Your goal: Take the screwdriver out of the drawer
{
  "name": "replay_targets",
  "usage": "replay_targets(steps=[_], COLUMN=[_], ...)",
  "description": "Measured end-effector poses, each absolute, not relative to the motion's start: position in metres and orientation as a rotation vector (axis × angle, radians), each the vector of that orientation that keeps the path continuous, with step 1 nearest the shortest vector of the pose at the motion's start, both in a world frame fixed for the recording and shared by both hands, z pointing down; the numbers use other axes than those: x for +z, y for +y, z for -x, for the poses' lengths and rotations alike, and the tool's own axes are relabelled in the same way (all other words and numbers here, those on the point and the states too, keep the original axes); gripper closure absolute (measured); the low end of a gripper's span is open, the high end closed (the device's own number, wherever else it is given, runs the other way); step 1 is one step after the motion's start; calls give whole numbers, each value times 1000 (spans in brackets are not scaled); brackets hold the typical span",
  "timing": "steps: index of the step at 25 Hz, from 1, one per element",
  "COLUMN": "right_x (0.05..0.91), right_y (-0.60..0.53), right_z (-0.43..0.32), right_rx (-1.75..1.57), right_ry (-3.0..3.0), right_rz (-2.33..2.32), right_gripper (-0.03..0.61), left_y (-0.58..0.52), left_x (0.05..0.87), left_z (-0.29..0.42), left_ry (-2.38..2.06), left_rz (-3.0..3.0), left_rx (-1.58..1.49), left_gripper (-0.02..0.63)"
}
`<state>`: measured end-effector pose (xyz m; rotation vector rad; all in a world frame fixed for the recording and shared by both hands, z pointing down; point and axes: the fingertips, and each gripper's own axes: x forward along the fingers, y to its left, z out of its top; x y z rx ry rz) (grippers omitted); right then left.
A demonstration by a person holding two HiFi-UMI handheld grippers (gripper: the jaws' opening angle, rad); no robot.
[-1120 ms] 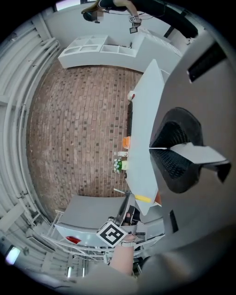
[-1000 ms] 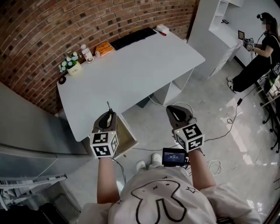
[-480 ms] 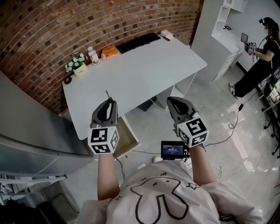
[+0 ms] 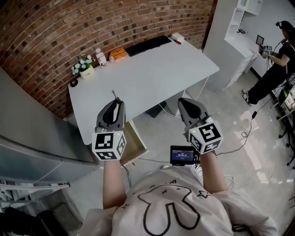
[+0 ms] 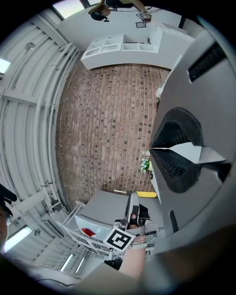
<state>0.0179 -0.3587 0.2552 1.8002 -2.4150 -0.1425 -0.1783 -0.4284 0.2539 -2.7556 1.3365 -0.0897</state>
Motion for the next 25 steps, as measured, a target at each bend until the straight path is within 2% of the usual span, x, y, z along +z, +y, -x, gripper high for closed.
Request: replay_targets(steps=[25], right_x=[247], right_y=[-334], right_z=[-7], right_rx=[-182], right_ry=[-2416], right_rz=[-1827], right_gripper=[557], left_y=[-407], left_x=[243], left_z=[192], left_ry=[1326], left_rz=[2730], left_rx=[-31], left_gripper=[529])
